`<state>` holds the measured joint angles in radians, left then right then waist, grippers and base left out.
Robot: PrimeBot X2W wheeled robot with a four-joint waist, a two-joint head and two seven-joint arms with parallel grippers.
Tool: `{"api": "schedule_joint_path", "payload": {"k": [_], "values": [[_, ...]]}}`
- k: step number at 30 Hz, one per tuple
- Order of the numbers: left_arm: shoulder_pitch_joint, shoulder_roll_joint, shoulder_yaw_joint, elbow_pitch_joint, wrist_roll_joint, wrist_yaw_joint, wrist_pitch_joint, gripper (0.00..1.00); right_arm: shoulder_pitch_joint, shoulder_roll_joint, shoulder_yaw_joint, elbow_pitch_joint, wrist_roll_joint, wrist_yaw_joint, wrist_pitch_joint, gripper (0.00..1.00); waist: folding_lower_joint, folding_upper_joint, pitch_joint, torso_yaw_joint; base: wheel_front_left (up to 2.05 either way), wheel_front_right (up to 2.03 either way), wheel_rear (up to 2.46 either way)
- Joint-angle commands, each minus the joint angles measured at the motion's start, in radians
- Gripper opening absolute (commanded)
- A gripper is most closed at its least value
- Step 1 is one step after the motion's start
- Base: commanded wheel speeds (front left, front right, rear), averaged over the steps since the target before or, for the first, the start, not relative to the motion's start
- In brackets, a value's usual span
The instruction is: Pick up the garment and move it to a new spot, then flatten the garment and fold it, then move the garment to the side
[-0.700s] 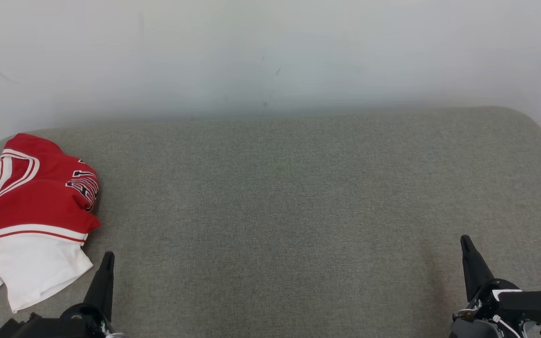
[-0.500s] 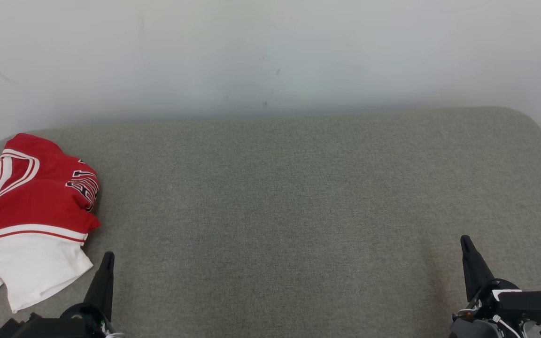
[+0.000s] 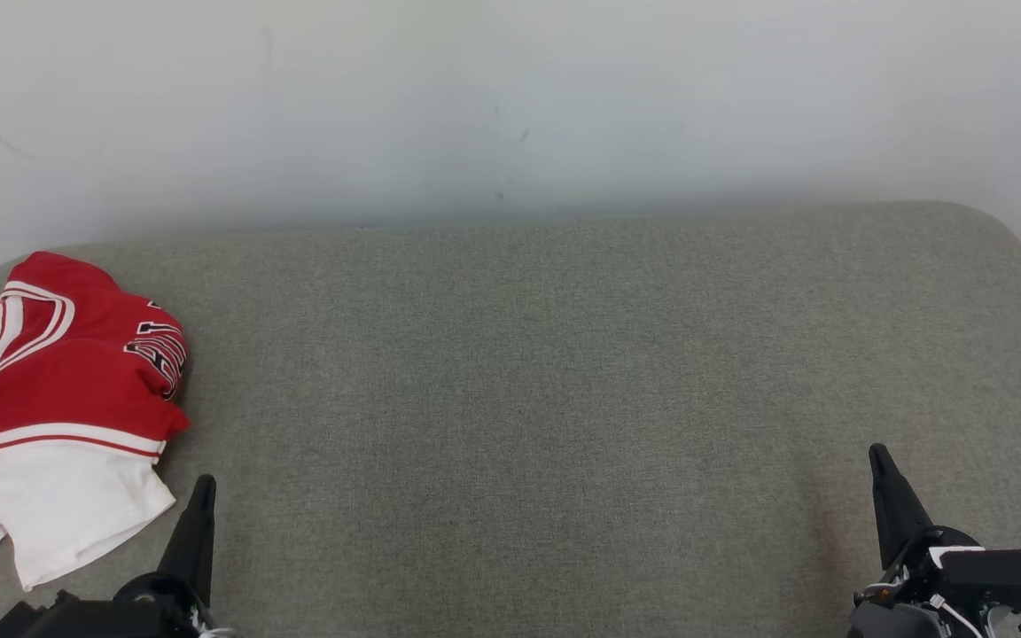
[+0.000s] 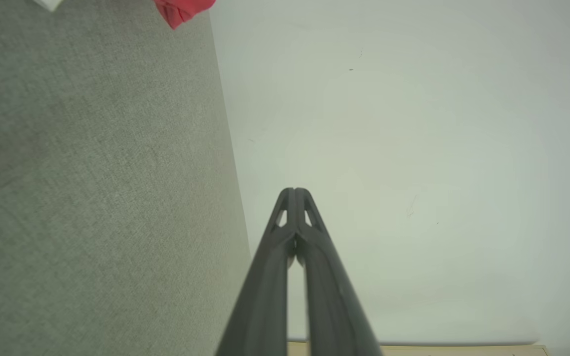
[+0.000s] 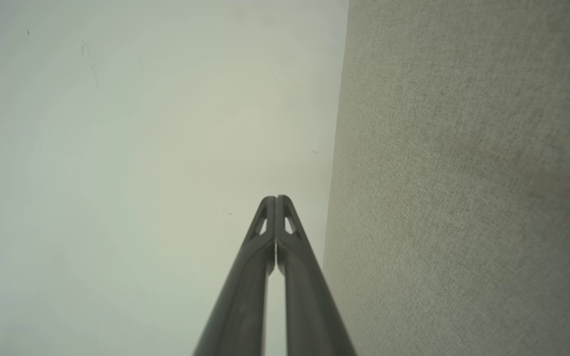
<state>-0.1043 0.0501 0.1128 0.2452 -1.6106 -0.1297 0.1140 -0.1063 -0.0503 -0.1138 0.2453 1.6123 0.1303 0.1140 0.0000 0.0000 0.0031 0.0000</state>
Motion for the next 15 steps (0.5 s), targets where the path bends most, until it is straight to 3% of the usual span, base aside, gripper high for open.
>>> {"api": "schedule_joint_path", "payload": {"k": [1,15], "values": [[-0.011,-0.001,0.002,0.001,-0.005,-0.003,0.001,0.0,-0.007,0.001,-0.001,0.001,0.001,0.001,0.001,0.0,0.0,0.0,0.0,0.0,0.0,0.0,0.0],[-0.011,-0.001,0.002,0.001,-0.005,-0.003,0.001,0.0,-0.007,0.001,-0.001,0.001,0.001,0.001,0.001,0.0,0.0,0.0,0.0,0.0,0.0,0.0,0.0]]}}
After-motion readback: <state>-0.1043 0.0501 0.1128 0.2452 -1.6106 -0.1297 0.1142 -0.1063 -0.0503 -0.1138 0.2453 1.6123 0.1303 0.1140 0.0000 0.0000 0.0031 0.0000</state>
